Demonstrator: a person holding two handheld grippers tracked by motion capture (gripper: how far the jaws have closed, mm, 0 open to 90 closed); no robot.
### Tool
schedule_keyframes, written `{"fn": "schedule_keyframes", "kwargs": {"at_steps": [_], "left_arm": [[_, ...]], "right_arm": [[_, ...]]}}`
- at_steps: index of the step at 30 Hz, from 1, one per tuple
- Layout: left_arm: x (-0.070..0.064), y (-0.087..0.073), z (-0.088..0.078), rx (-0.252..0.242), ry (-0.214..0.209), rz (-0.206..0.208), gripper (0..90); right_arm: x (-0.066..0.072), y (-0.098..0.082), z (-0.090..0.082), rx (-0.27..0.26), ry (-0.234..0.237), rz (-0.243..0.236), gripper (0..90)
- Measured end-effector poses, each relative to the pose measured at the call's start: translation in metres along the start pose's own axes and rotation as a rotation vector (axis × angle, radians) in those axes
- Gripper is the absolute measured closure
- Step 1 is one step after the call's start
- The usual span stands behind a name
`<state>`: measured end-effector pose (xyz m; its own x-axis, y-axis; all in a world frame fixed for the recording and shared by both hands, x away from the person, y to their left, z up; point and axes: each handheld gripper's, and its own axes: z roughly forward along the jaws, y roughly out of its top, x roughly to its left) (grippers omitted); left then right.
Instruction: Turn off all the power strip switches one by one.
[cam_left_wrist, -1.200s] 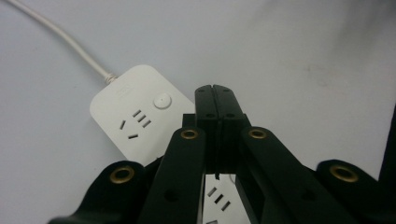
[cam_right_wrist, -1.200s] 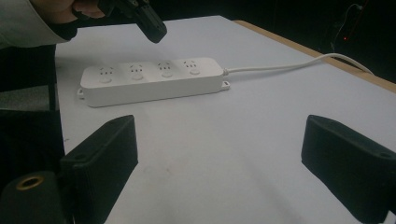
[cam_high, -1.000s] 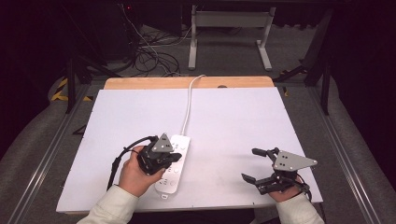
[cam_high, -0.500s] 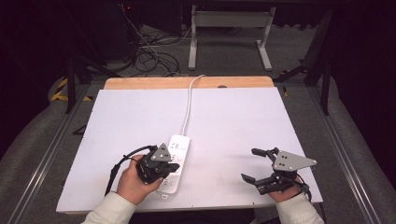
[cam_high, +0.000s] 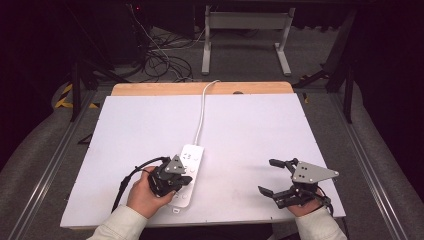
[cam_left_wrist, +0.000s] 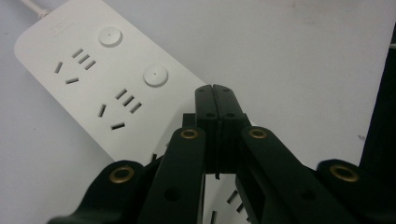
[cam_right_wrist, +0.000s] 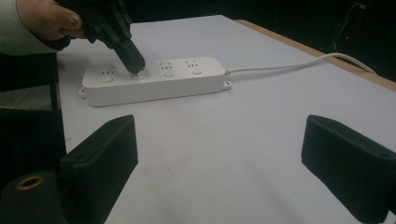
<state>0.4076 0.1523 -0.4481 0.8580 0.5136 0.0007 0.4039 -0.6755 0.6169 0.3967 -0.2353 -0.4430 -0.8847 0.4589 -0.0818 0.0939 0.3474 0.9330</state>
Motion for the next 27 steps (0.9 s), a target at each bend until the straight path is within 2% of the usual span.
{"fn": "schedule_keyframes", "kwargs": {"at_steps": [15, 23, 27], "left_arm": [[0.0003, -0.0003, 0.0036, 0.006, 0.013, 0.0, 90.0], [0.0013, -0.001, 0.0039, 0.001, 0.002, 0.0, 90.0], [0.0012, -0.0008, 0.004, 0.007, 0.032, 0.0, 90.0]], "right_arm": [[0.0003, 0.0001, 0.0004, 0.002, 0.002, -0.002, 11.2], [0.0006, 0.0001, 0.0, 0.002, 0.001, -0.004, 11.2], [0.0006, 0.0002, 0.0003, 0.003, 0.002, -0.004, 11.2]]}}
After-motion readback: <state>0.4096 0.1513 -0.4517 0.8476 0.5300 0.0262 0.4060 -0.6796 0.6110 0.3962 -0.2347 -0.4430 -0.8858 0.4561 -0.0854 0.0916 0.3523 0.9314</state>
